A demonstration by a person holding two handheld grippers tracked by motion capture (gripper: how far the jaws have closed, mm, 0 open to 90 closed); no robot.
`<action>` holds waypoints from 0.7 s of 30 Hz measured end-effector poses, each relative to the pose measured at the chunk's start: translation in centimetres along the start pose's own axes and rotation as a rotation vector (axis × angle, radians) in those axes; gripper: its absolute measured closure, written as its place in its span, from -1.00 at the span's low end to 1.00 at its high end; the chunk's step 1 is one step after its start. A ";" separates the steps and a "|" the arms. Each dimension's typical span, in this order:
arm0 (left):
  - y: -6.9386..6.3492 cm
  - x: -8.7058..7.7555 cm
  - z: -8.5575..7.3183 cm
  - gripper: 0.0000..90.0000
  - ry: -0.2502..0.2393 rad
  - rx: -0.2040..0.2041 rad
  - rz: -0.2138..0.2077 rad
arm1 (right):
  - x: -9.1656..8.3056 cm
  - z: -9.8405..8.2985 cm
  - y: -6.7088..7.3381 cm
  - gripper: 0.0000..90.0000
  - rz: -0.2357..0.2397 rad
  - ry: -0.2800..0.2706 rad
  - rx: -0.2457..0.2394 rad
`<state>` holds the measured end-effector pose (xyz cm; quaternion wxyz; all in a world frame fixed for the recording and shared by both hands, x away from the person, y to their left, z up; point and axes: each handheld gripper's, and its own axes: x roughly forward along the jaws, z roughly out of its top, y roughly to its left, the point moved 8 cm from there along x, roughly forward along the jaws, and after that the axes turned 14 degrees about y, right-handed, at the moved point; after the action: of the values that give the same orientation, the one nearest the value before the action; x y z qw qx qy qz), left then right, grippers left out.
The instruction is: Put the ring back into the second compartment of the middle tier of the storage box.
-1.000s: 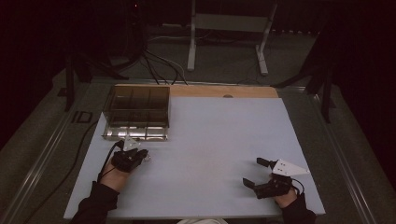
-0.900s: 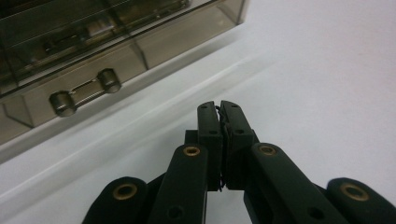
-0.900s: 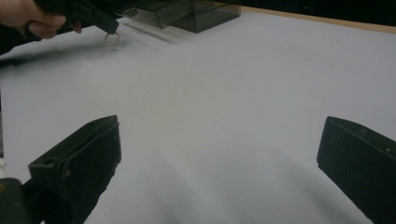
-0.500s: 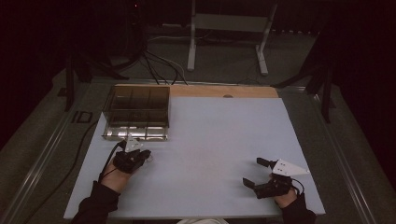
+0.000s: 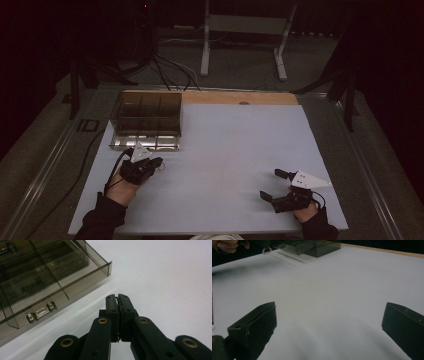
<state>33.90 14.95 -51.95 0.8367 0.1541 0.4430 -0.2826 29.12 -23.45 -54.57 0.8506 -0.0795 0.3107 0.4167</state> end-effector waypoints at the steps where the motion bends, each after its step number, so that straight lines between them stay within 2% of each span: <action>1: -0.1 -0.1 0.1 1.00 -0.001 0.005 0.002 | 0.0 0.0 0.0 -1.00 -0.001 0.001 -0.001; 7: -0.2 -0.8 0.5 1.00 -0.018 0.014 -0.001 | 0.0 -0.1 0.0 -1.00 -0.004 0.003 -0.002; 13: -0.1 -1.3 0.9 1.00 -0.040 0.007 -0.012 | 0.0 -0.1 0.0 -1.00 -0.003 0.005 -0.002; 21: 0.5 -2.3 1.8 1.00 -0.075 0.009 0.002 | 0.1 -0.1 0.0 -1.00 -0.001 0.008 0.001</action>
<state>34.31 15.21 -49.05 0.8524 0.1474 0.4099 -0.2892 29.09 -23.41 -54.71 0.8496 -0.0812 0.3143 0.4157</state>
